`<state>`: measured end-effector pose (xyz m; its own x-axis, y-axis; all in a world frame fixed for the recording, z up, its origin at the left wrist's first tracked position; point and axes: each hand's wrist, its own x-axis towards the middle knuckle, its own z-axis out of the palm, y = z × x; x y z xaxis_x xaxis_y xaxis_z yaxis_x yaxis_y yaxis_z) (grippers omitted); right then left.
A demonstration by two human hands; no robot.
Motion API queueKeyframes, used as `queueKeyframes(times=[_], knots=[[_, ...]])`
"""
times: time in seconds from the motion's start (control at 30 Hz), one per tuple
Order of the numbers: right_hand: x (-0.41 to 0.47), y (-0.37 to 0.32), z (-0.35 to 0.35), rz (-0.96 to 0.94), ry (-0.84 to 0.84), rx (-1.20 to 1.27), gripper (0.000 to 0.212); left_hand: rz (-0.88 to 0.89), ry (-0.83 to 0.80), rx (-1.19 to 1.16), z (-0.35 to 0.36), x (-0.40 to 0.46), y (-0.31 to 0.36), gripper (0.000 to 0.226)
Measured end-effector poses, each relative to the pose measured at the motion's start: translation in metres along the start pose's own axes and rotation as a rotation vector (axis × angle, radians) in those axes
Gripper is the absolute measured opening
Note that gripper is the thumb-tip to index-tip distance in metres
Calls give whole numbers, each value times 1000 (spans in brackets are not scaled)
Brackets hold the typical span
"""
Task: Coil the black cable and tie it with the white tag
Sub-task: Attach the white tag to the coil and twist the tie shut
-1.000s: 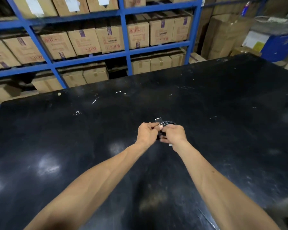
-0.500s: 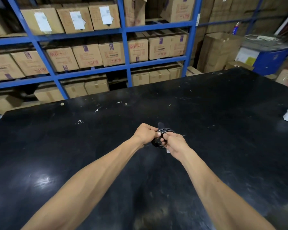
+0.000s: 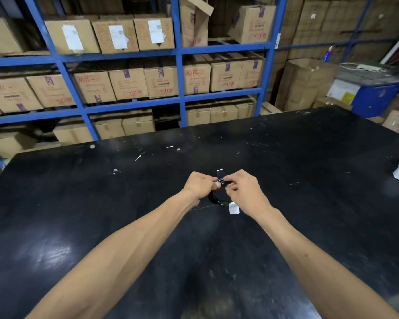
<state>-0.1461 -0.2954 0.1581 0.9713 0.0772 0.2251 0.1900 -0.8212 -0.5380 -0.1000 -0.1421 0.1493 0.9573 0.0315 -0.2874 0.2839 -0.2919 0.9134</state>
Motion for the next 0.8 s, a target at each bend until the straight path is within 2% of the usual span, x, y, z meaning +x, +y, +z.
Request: queueKeyframes(times=[0.13, 0.33, 0.6, 0.67, 0.73, 0.8], knots=[[6, 3, -7, -175, 66, -289, 17, 58, -50, 96, -6, -3, 2, 22], [18, -14, -30, -206, -61, -450, 27, 229, -93, 306, -9, -4, 2, 17], [25, -22, -31, -107, -151, -239, 8, 283, -130, 403, -18, -2, 9, 21], [25, -19, -29, -70, -157, -132, 20, 259, -156, 397, -18, -1, 8, 22], [26, -14, -27, -23, -180, -92, 29, 212, -183, 284, -17, -1, 4, 29], [28, -8, -23, 28, -162, -54, 31, 139, -202, 93, -17, -3, 1, 47]])
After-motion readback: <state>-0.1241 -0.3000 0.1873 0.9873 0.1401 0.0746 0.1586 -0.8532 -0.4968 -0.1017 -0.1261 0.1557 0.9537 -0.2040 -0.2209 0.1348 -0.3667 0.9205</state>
